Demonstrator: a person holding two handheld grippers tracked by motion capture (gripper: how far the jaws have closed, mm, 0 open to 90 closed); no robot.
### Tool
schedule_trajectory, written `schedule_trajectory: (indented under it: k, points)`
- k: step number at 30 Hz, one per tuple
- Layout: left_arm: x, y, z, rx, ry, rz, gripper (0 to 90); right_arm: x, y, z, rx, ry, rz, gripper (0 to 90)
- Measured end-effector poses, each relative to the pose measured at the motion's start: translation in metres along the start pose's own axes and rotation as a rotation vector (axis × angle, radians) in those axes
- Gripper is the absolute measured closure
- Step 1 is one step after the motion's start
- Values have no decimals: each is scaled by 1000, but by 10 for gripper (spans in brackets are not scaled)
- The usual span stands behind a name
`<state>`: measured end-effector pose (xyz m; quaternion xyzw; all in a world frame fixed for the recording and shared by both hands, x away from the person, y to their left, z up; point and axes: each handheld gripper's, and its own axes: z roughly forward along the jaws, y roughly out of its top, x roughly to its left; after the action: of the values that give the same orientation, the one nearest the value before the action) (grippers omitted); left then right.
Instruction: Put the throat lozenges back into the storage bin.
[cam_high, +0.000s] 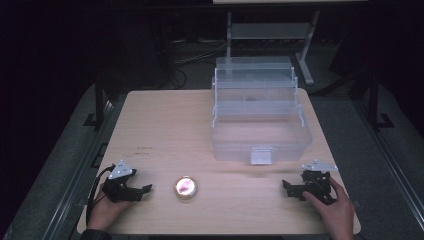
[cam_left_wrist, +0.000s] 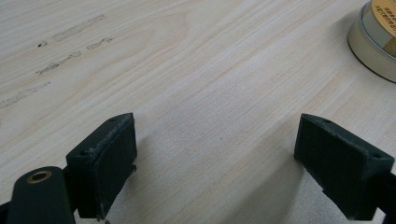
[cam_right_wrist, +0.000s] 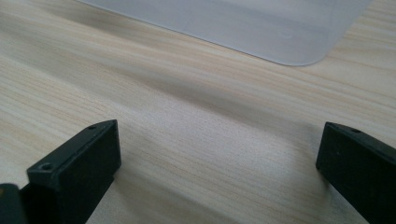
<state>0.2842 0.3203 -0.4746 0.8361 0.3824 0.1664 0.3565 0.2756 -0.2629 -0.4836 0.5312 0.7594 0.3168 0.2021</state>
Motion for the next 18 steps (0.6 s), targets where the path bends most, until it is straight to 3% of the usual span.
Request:
schedule_trajectory:
  k: [18]
  points:
    - [0,0,-2,12,-8,10,130,-1,1,1,-1,2,-5,0]
